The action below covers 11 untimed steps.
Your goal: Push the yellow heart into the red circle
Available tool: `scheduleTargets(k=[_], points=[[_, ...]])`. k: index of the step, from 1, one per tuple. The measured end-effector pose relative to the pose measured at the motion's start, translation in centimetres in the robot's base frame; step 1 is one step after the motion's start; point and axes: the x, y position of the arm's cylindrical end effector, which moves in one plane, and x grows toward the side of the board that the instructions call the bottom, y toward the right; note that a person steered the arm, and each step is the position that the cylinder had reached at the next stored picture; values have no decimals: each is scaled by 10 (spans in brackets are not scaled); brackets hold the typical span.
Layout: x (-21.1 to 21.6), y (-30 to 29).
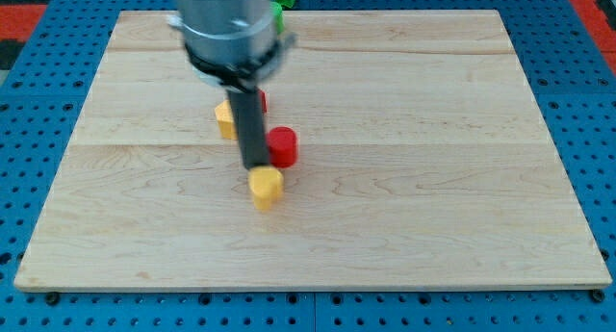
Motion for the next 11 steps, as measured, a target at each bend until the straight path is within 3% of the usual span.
scheduleTargets(k=[1, 2, 4, 6, 7, 8, 9, 10, 11], points=[[18, -23], [21, -82], [65, 30], [62, 65], [47, 130], [38, 118], [54, 81], [35, 84], [-11, 86]])
